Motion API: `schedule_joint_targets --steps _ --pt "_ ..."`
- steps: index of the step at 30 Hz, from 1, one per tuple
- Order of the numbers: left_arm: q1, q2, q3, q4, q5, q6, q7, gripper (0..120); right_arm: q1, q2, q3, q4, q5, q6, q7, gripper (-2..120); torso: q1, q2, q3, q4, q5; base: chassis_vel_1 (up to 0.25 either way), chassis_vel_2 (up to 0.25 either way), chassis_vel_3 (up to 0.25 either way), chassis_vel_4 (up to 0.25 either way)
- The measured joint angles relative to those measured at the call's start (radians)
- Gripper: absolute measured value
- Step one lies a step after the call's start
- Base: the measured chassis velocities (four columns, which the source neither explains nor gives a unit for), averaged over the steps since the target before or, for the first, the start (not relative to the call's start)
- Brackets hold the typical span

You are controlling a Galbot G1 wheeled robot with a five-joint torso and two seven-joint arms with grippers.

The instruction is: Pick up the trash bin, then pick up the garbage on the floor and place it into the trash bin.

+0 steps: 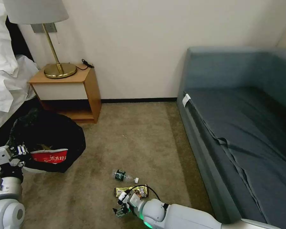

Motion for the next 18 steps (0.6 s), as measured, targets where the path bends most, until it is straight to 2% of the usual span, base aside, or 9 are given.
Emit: schedule_joint_targets --steps 4,18 --pt "0.016 -0.001 -0.004 0.000 -0.006 -0.016 0.003 5 0.000 0.020 0.005 -0.073 -0.045 0.064 -0.017 100 0.000 0.000 0.000 -0.0001 0.0000 0.000 0.000 0.000 0.000" --pt "0.042 -0.009 -0.008 -0.015 -0.014 -0.043 0.006 5 0.007 0.081 0.045 -0.255 -0.100 0.167 -0.056 100 0.000 0.000 0.000 -0.0001 0.0000 0.000 0.000 0.000 0.000"
